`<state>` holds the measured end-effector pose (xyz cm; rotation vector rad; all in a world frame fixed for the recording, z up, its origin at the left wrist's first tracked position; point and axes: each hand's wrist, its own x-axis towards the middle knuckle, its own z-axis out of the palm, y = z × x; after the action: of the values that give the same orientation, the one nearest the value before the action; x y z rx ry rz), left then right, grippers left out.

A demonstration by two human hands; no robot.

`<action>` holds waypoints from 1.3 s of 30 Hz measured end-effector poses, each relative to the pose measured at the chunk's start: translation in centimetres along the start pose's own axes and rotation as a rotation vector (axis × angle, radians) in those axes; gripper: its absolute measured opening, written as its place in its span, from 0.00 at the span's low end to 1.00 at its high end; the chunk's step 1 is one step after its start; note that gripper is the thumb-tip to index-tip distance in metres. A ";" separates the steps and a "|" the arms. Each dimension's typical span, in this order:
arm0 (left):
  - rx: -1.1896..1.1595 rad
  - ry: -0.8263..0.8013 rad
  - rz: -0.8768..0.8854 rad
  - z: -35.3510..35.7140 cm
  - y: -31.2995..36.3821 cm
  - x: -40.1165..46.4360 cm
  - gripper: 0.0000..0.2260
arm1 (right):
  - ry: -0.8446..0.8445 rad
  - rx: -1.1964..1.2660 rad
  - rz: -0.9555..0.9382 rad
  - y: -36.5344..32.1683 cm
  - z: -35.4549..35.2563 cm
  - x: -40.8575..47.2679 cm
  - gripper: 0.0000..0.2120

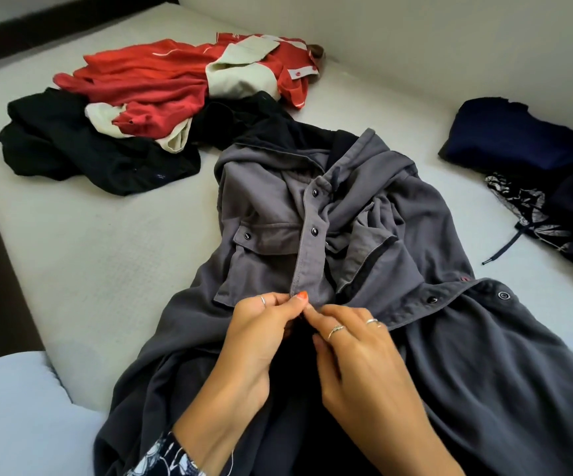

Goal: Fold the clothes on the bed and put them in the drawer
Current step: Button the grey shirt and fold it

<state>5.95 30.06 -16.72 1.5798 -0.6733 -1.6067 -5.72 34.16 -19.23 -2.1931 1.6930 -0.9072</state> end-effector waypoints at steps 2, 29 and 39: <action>0.127 0.019 0.117 0.0 0.0 0.4 0.08 | -0.046 -0.043 0.048 0.9 -1.2 0.4 0.12; 0.543 -0.081 0.506 7.6 11.5 10.6 0.11 | -0.118 0.357 0.332 7.3 -6.1 6.6 0.11; 0.541 -0.169 0.408 1.8 5.9 8.6 0.13 | -0.184 0.594 0.540 8.3 -4.4 5.8 0.09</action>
<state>5.66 19.46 -16.75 1.5373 -1.5159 -1.3180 -14.08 27.01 -18.23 -1.3058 1.5454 -0.8729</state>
